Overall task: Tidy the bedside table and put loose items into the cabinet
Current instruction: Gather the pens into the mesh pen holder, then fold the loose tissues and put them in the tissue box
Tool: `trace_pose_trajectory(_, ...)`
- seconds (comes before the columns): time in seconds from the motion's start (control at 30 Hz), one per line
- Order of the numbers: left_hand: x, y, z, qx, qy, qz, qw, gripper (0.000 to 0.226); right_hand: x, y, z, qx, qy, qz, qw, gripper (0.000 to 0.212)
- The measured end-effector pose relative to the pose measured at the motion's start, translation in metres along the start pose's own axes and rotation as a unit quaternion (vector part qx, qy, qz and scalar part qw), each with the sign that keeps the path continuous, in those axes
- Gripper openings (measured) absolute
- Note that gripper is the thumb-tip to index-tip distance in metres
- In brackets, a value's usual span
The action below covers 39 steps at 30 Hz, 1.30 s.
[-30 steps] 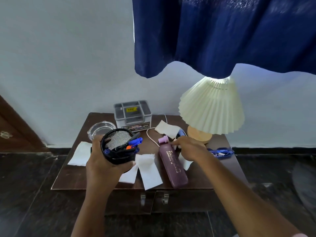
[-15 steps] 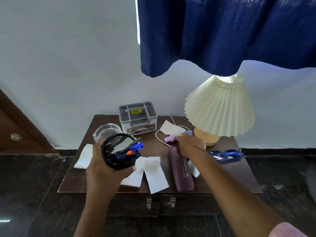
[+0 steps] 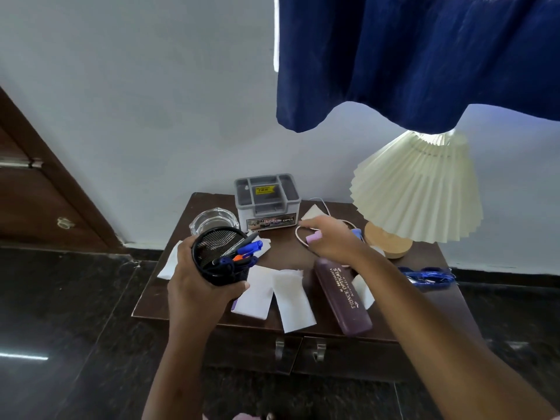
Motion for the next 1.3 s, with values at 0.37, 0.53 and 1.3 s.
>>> trace_pose_trajectory(0.37,0.004,-0.003,0.013,-0.038,0.007,0.018,0.999,0.074,0.093,0.041,-0.062,0.124,-0.268,0.102,0.95,0.096)
trace_pose_trajectory(0.53,0.004,-0.003,0.013,-0.042,0.044,0.024,0.998,0.078,0.102,0.034,-0.07,0.059,-0.331,0.107,0.936,0.081)
trace_pose_trajectory(1.3,0.045,-0.03,0.002,-0.068,-0.041,0.07,0.994,0.071,0.166,-0.163,-0.093,-0.128,-0.099,0.052,0.985,0.052)
Point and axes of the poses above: each hand's wrist, its own y-axis away from the middle knuckle, its own z-axis out of the back of the hand, x = y × z, the point moved 5 cm from there along -y, towards the middle knuckle, and after that the axes turned 12 degrees about -x, right-handed, at the moved point
